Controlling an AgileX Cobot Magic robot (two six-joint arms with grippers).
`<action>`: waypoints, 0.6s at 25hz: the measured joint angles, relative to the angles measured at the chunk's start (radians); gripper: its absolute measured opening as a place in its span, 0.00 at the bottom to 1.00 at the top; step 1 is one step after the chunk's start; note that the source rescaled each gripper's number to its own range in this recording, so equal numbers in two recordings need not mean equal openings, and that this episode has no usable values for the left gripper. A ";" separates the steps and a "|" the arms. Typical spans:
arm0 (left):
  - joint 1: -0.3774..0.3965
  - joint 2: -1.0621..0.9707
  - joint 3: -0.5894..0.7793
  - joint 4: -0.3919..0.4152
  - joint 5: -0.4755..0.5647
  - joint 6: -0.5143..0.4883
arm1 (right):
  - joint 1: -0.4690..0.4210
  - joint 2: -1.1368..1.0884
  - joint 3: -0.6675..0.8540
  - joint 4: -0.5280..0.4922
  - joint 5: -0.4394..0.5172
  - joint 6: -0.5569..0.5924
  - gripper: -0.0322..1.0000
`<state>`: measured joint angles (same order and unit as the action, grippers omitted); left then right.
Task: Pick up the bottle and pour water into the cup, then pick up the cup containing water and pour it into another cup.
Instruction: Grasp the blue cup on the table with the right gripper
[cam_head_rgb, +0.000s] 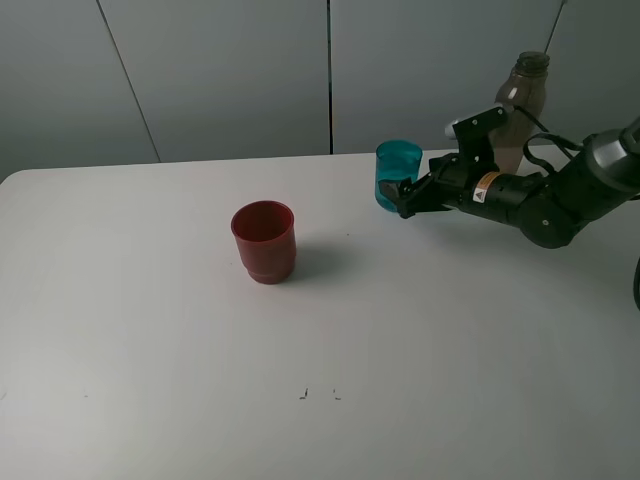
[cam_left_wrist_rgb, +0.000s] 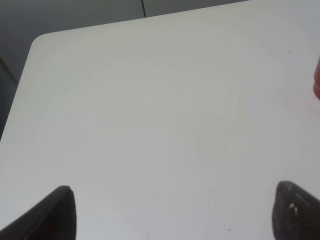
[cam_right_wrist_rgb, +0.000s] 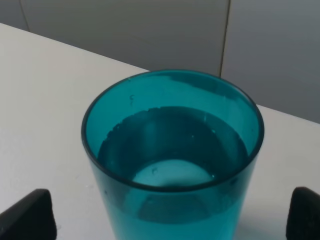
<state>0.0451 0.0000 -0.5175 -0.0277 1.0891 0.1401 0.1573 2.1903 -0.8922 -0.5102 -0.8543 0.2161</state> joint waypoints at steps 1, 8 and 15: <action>0.000 0.000 0.000 0.000 0.000 0.000 | 0.001 0.000 0.000 0.000 0.000 0.000 1.00; 0.000 0.000 0.000 0.000 0.000 0.000 | 0.001 0.000 0.000 0.007 0.000 -0.017 1.00; 0.000 0.000 0.000 0.000 0.000 0.000 | 0.001 0.000 0.000 0.037 0.000 -0.044 1.00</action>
<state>0.0451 0.0000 -0.5175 -0.0277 1.0891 0.1401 0.1586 2.1903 -0.8922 -0.4733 -0.8543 0.1725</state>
